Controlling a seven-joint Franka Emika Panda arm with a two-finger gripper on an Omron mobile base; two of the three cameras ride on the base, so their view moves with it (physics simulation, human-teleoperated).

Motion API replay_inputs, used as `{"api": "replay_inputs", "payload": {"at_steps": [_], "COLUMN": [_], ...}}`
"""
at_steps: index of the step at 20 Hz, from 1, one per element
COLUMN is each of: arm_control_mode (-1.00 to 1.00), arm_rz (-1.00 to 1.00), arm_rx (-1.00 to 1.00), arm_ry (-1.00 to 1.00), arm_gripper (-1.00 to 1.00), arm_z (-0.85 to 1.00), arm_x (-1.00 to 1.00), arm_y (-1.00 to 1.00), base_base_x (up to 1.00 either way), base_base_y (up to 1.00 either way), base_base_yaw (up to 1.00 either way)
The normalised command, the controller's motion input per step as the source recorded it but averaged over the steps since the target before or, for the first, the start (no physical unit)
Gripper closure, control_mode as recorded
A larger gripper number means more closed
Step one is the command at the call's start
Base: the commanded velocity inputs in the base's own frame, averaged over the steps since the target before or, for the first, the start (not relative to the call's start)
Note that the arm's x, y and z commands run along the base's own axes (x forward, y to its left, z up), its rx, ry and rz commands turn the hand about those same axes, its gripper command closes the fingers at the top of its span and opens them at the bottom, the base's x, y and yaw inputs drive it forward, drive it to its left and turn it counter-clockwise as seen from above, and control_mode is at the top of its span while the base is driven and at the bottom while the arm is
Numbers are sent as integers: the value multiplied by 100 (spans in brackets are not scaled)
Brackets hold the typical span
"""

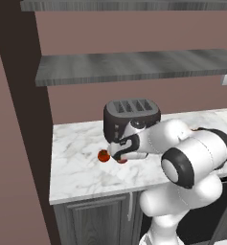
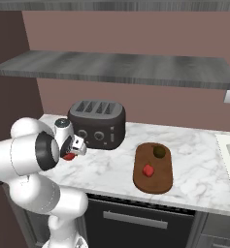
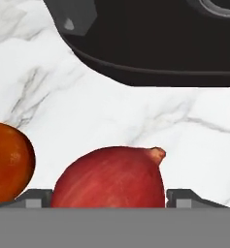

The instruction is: Place the avocado, onion, tomato, and bell pepper on the cutting board.

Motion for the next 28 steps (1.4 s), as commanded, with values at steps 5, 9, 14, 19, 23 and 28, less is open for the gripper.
{"api": "replay_inputs", "payload": {"at_steps": [5,9,14,19,23,28], "arm_control_mode": [-100,-100,-100,-100,-100,-100], "arm_rz": [-2,-10,-11,-14,-16,-16], "arm_rx": [7,12,6,1,0,-2], "arm_ry": [0,-2,-9,-4,0,0], "arm_gripper": [100,100,100,100,100,100], "arm_z": [-1,28,70,71,75,62], "arm_x": [-25,-67,-75,-57,-27,-5], "arm_y": [-14,-36,-58,-72,-78,-71], "base_base_x": [0,0,0,0,0,0], "base_base_y": [0,0,0,0,0,0], "base_base_yaw": [0,0,0,0,0,0]}}
